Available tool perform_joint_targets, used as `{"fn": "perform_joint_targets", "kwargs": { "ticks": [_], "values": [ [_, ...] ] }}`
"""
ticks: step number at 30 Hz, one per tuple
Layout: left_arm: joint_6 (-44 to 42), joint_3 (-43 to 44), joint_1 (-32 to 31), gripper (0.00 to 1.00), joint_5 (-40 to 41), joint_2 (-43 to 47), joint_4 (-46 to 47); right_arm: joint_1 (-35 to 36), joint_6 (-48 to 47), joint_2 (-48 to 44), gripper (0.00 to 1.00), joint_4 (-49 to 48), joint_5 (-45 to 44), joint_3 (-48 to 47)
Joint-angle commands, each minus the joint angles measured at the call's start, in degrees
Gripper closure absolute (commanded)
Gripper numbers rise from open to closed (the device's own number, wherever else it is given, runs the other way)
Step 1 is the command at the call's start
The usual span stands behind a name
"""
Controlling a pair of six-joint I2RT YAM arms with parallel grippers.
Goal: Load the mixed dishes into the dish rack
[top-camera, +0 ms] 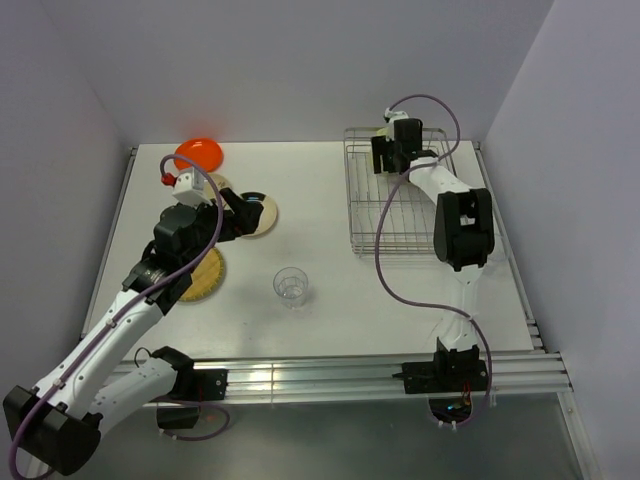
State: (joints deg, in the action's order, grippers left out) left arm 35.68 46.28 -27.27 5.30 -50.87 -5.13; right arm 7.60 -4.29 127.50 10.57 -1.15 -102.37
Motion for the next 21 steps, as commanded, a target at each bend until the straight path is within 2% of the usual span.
{"fn": "perform_joint_targets", "kwargs": {
  "ticks": [1, 8, 11, 12, 16, 19, 21],
  "values": [
    [0.9, 3.4, 0.6, 0.06, 3.4, -1.0, -3.7, -0.7, -0.9, -9.5, 0.22, -5.1, 4.7, 2.8],
    [2.5, 6.2, 2.0, 0.1, 7.9, -2.5, -8.7, -0.7, -1.6, -16.7, 0.22, -3.9, 15.4, 6.6],
    [3.9, 9.0, 4.5, 0.14, 11.9, -4.9, -14.4, -0.7, -4.3, -20.9, 0.23, 0.1, 25.7, 7.3],
    [4.0, 11.1, 7.1, 0.16, 12.1, -7.5, -16.0, -0.7, -5.3, -23.3, 0.23, 1.1, 34.2, 8.3],
    [1.5, 17.9, 15.4, 0.29, 8.9, -18.5, -23.5, 0.0, -5.4, -29.0, 0.29, 4.8, 53.2, 12.3],
    [-2.8, 22.2, 18.8, 0.32, 8.9, -27.2, -24.8, 2.6, -4.9, -33.7, 0.35, 4.8, 58.4, 17.6],
    [-5.3, 24.5, 20.3, 0.34, 9.5, -32.1, -24.5, 4.1, -4.7, -37.7, 0.36, 3.6, 58.3, 22.2]
  ]
}}
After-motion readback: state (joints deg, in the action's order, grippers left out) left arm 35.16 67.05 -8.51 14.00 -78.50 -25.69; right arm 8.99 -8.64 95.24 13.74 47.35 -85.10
